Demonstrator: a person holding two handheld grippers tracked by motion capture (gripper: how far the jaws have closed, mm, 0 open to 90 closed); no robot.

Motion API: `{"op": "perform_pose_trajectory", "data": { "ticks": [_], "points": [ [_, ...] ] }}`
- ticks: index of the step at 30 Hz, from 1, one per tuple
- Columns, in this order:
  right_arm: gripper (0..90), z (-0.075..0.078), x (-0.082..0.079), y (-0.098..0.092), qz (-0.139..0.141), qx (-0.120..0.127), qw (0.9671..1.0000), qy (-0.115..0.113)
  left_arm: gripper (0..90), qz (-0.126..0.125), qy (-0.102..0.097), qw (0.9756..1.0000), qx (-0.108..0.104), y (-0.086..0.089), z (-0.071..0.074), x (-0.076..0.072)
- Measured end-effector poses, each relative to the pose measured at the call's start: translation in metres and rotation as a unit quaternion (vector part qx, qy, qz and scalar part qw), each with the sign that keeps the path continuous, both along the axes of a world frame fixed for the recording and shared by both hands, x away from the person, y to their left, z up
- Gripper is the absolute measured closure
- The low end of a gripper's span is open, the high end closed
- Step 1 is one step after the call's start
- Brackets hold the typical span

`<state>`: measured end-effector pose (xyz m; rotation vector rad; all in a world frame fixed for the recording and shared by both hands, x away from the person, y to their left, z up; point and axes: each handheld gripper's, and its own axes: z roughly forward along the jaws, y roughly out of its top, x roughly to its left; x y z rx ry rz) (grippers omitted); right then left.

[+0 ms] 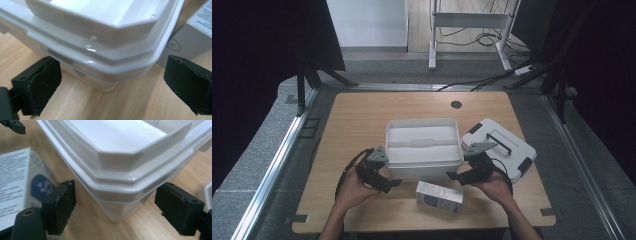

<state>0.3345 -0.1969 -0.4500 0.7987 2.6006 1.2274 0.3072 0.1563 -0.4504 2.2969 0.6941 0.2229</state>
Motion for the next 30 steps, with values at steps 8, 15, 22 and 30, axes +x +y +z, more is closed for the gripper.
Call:
{"op": "perform_pose_trajectory", "data": {
  "ticks": [8, 15, 22, 30],
  "points": [
    [0.0, -0.008, -0.002, -0.010, -0.030, -0.051, 0.9982, 0.013, 1.3, -0.007, 0.012, 0.9998, 0.011, 0.010, 0.005, 0.001],
    [0.0, -0.035, -0.004, -0.036, -0.058, -0.059, 0.9960, 0.033, 1.1, -0.008, 0.017, 0.9992, 0.035, 0.034, 0.017, 0.005],
    [0.0, -0.062, -0.013, -0.051, -0.078, -0.051, 0.9950, 0.035, 1.2, -0.004, 0.011, 0.9984, 0.056, 0.047, 0.045, 0.017],
    [0.0, -0.068, -0.018, -0.051, -0.082, -0.063, 0.9947, -0.003, 6.3, -0.022, 0.001, 0.9969, 0.075, 0.049, 0.084, 0.034]
  ]
}}
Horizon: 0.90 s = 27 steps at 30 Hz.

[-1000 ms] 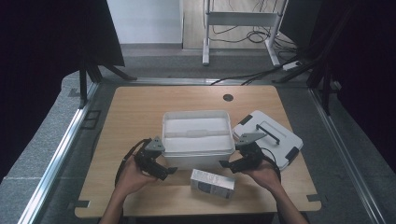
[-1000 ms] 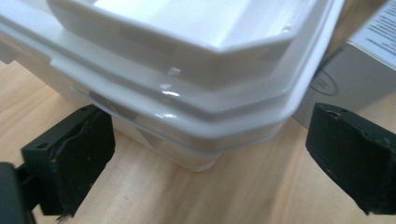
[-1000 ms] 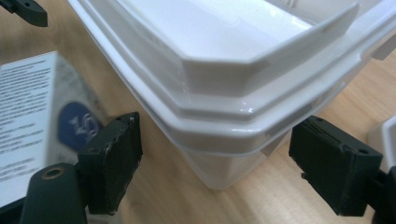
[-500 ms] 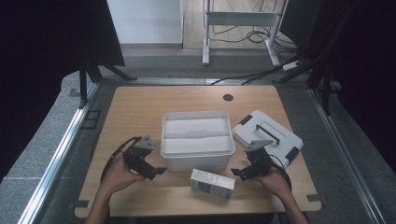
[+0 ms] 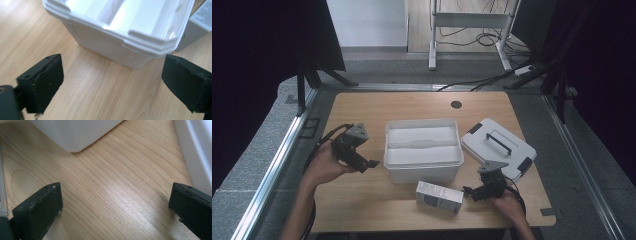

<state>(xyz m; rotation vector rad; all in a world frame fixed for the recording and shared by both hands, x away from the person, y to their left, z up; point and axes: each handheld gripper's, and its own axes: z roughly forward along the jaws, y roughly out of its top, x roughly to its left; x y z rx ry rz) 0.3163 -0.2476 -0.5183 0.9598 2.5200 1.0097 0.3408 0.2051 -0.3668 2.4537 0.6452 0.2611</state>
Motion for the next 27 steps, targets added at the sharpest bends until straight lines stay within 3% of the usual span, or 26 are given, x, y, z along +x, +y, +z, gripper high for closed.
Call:
{"op": "perform_pose_trajectory", "data": {
  "ticks": [5, 13, 23, 27],
  "points": [
    [0.0, 0.000, 0.000, 0.000, 0.000, -0.001, 1.0000, 0.001, 14.9, -0.023, -0.008, 0.9996, 0.013, -0.011, 0.023, 0.014],
    [0.0, 0.000, 0.000, 0.000, -0.002, 0.000, 1.0000, 0.000, 26.2, -0.068, -0.005, 0.9967, 0.045, -0.050, 0.040, 0.035],
    [0.0, 0.000, 0.000, -0.001, -0.005, 0.000, 1.0000, 0.000, 35.1, -0.114, 0.009, 0.9888, 0.096, -0.112, 0.030, 0.062],
    [0.0, 0.000, 0.000, -0.001, -0.006, 0.000, 1.0000, 0.000, 37.5, -0.129, 0.021, 0.9860, 0.104, -0.134, 0.022, 0.070]
  ]
}}
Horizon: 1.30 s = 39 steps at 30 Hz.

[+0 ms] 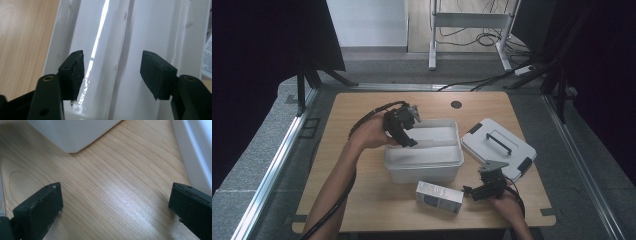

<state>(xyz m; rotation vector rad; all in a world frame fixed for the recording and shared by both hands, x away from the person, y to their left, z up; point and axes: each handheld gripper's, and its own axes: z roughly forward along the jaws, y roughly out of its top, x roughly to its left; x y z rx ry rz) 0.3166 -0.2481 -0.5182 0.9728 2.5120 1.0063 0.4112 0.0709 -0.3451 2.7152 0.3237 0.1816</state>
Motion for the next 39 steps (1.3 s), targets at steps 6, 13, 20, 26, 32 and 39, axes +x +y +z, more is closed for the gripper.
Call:
{"op": "perform_pose_trajectory", "data": {
  "ticks": [6, 13, 20, 26, 32, 39],
  "points": [
    [0.0, 0.000, 0.000, 0.000, 0.000, 0.000, 1.0000, 0.000, 49.5, -0.025, 0.023, 0.9992, 0.023, -0.026, -0.014, 0.009],
    [0.0, 0.000, 0.000, 0.000, 0.000, 0.000, 1.0000, 0.000, 78.4, -0.046, 0.035, 0.9972, 0.048, -0.034, -0.023, 0.014],
    [0.0, 0.000, 0.000, 0.000, 0.000, 0.000, 1.0000, 0.000, 89.1, -0.072, 0.038, 0.9958, 0.042, -0.035, -0.022, 0.014],
    [0.0, 0.000, 0.000, 0.000, -0.001, 0.000, 1.0000, 0.000, 89.3, -0.078, 0.026, 0.9965, 0.018, -0.034, -0.016, 0.013],
    [0.0, 0.000, 0.000, 0.000, -0.001, 0.000, 1.0000, -0.001, 89.2, -0.069, 0.004, 0.9976, 0.006, -0.030, 0.008, 0.008],
    [0.0, 0.000, 0.000, 0.000, -0.002, 0.000, 1.0000, -0.001, 89.1, -0.032, -0.006, 0.9994, 0.005, -0.013, 0.026, 0.004]
  ]
}}
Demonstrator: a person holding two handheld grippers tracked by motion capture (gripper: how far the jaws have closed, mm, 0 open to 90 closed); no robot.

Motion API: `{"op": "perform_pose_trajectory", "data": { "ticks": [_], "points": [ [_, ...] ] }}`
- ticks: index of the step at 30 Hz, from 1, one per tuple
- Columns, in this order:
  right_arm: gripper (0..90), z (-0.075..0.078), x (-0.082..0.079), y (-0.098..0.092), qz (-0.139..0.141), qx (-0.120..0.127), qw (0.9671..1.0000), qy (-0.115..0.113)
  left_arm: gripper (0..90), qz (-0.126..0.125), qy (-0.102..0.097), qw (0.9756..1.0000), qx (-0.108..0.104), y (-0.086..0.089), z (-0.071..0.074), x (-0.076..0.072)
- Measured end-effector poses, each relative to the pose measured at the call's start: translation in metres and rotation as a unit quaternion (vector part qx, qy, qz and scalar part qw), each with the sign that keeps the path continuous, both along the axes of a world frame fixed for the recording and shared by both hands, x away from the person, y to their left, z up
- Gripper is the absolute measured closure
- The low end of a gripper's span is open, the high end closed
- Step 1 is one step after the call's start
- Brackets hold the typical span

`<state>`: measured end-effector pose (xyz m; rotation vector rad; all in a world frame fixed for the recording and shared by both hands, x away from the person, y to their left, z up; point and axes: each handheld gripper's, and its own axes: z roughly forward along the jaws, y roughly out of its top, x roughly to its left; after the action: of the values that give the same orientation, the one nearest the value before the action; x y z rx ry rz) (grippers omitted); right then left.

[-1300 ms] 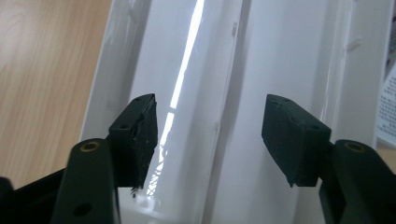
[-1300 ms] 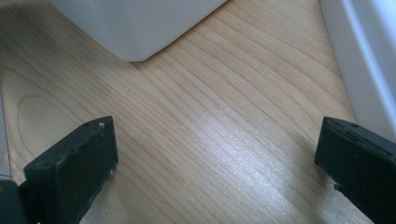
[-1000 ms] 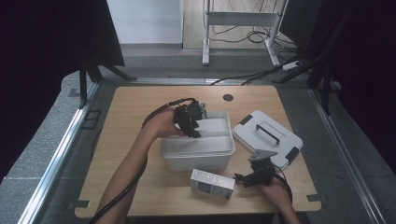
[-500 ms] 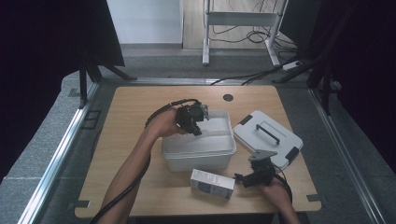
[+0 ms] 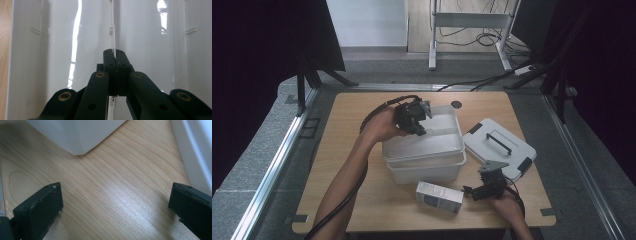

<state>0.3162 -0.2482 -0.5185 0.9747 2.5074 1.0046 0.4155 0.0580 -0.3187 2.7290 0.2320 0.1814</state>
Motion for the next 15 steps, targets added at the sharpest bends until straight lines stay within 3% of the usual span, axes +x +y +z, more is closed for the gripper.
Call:
{"op": "perform_pose_trajectory", "data": {
  "ticks": [8, 15],
  "points": [
    [0.0, 0.000, 0.000, 0.000, 0.000, 0.000, 1.0000, 0.001, 89.1, 0.074, 0.003, 0.9973, -0.001, 0.034, 0.002, 0.001],
    [0.0, 0.000, 0.000, 0.000, 0.000, 0.000, 1.0000, 0.001, 89.1, 0.131, 0.010, 0.9913, 0.004, 0.069, -0.001, 0.002]
  ]
}}
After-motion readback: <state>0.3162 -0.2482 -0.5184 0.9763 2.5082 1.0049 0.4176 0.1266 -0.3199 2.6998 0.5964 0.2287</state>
